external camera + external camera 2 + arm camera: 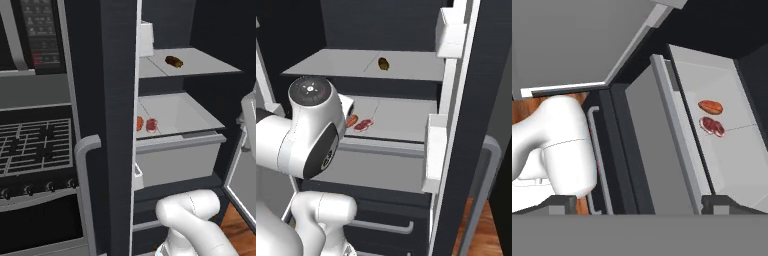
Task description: Place one sweet potato and one steak in each tupperware on the nearby counter, to pack two identical lunches.
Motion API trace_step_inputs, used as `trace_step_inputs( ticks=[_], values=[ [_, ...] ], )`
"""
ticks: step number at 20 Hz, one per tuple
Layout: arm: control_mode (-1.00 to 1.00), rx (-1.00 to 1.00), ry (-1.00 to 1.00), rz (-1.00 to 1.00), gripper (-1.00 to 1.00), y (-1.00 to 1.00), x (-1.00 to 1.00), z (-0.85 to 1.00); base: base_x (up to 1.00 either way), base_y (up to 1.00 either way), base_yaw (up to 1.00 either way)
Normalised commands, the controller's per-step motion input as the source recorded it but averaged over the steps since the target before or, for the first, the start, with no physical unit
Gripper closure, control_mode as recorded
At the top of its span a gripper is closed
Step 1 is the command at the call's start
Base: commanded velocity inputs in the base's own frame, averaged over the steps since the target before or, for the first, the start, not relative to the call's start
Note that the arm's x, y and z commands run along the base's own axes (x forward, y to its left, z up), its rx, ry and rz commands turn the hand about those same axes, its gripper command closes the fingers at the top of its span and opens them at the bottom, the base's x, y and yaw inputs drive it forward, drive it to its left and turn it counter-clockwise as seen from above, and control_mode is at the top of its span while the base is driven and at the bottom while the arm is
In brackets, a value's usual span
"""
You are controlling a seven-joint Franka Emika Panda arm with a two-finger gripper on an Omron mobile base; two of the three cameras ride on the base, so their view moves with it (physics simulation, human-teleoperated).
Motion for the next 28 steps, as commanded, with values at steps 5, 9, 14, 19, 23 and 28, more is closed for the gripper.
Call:
trace_step_inputs(
  ticks=[5,9,14,19,23,28],
  values=[
    [1.00,0.00,0.00,0.00,-1.00,0.00,0.00,0.00,0.70,0.00,0.02],
    [-1.00,0.00,0.00,0.00,-1.00,0.03,0.12,0.00,0.08,0.00,0.00],
    [-1.00,0.00,-0.01,-0.10,-1.00,0.06,0.03,0.00,0.00,0.00,0.00],
    [-1.00,0.00,-0.01,-0.19,-1.00,0.00,0.00,0.00,0.00,0.00,0.00],
    [-1.00,0.00,0.00,-0.22,-1.00,0.03,0.01,0.05,0.00,0.00,0.00],
    [-1.00,0.07,0.00,-0.20,-1.00,0.00,0.08,0.27,0.00,0.00,0.00]
  ],
)
